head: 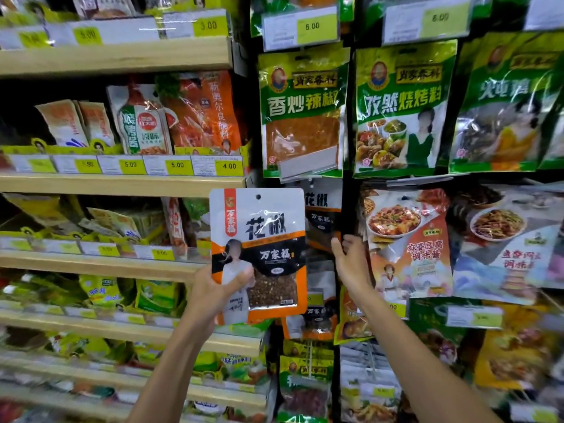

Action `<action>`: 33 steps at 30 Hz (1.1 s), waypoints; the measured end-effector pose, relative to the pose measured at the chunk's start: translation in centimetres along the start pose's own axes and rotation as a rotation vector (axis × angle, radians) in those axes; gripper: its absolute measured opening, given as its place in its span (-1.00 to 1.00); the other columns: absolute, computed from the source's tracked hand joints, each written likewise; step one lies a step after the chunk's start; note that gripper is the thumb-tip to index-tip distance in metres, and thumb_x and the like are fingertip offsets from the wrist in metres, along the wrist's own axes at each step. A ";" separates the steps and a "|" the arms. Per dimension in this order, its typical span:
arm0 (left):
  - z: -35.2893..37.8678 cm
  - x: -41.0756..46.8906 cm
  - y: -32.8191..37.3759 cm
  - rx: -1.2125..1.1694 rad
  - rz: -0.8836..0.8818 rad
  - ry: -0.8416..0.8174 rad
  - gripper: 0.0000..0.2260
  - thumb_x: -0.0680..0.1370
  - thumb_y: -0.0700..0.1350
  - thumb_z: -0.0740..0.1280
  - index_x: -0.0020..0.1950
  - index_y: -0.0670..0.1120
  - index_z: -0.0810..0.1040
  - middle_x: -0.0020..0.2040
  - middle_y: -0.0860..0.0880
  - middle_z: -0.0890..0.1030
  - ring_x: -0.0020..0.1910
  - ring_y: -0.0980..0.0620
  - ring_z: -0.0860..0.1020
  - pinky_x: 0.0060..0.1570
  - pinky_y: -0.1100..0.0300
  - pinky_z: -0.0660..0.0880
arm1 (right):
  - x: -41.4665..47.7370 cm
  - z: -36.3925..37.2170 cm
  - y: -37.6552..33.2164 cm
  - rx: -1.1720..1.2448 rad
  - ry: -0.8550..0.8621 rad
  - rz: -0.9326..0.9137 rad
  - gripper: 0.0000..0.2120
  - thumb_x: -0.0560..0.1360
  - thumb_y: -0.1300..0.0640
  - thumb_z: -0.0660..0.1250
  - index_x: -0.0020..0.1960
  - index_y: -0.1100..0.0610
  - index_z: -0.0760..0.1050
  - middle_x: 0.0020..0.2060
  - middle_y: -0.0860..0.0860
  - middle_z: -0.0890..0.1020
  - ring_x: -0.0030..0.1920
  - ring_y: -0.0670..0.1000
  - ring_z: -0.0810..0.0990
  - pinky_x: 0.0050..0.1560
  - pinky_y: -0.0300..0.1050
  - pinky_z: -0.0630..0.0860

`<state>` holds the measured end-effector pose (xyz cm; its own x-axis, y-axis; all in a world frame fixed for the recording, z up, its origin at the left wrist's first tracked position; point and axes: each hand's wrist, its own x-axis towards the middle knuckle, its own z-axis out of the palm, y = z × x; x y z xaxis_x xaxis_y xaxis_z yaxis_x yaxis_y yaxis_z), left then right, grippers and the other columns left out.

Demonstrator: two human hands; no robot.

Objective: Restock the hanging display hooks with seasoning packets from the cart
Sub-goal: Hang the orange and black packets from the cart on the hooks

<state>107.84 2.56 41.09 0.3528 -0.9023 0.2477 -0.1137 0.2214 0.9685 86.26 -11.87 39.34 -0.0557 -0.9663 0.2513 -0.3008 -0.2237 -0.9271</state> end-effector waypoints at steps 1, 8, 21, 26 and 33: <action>0.4 0.0 -0.2 0.002 -0.013 -0.015 -0.67 0.30 0.04 0.46 0.03 -0.01 0.60 -0.11 0.05 0.70 -0.09 0.08 0.65 -0.11 0.12 0.59 | -1.6 0.0 0.0 0.021 0.046 -0.052 -0.61 0.61 -0.03 0.18 0.33 0.18 0.35 0.20 0.05 0.51 0.26 0.08 0.47 0.17 -0.16 0.40; 4.8 0.4 -1.0 -0.026 -0.085 -0.120 -0.72 0.29 0.07 0.48 -0.05 0.11 0.55 -0.16 0.18 0.66 -0.11 0.18 0.61 -0.20 0.26 0.53 | -6.6 -0.3 -3.2 0.506 -0.204 0.022 -0.76 0.50 -0.08 0.32 0.08 0.02 0.60 -0.04 -0.14 0.70 0.03 -0.20 0.64 -0.01 -0.32 0.52; 1.7 9.4 5.8 0.994 1.022 0.619 -0.78 0.61 -0.20 0.22 0.16 -0.26 0.55 0.06 -0.24 0.59 0.06 -0.23 0.54 0.12 0.00 0.44 | -2.2 -2.2 -4.0 0.414 -0.070 -0.023 -0.77 0.52 0.09 0.36 0.10 0.21 0.58 0.01 0.04 0.68 0.07 -0.01 0.63 0.09 -0.15 0.54; 1.1 12.4 4.5 1.133 1.103 0.555 -0.79 0.62 -0.19 0.18 0.14 -0.25 0.54 0.12 -0.27 0.55 0.12 -0.20 0.45 0.15 -0.05 0.36 | -0.9 -1.7 -4.2 0.387 -0.058 -0.024 -0.93 0.54 0.12 0.35 -0.03 0.10 0.59 -0.07 0.00 0.68 -0.02 -0.07 0.63 -0.04 -0.25 0.55; 0.3 13.1 3.4 1.062 1.201 0.516 -0.81 0.62 -0.20 0.18 0.16 -0.26 0.47 0.08 -0.29 0.54 0.09 -0.18 0.42 0.15 -0.04 0.34 | 0.2 -0.7 -3.8 0.352 0.006 -0.003 -0.94 0.54 0.11 0.35 -0.04 0.08 0.59 -0.09 0.01 0.68 -0.04 -0.05 0.62 -0.07 -0.22 0.51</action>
<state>111.80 -8.64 47.62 -0.1708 -0.1650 0.9714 -0.9809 0.1219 -0.1518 86.69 -11.07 43.08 -0.0610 -0.9651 0.2546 0.0456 -0.2575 -0.9652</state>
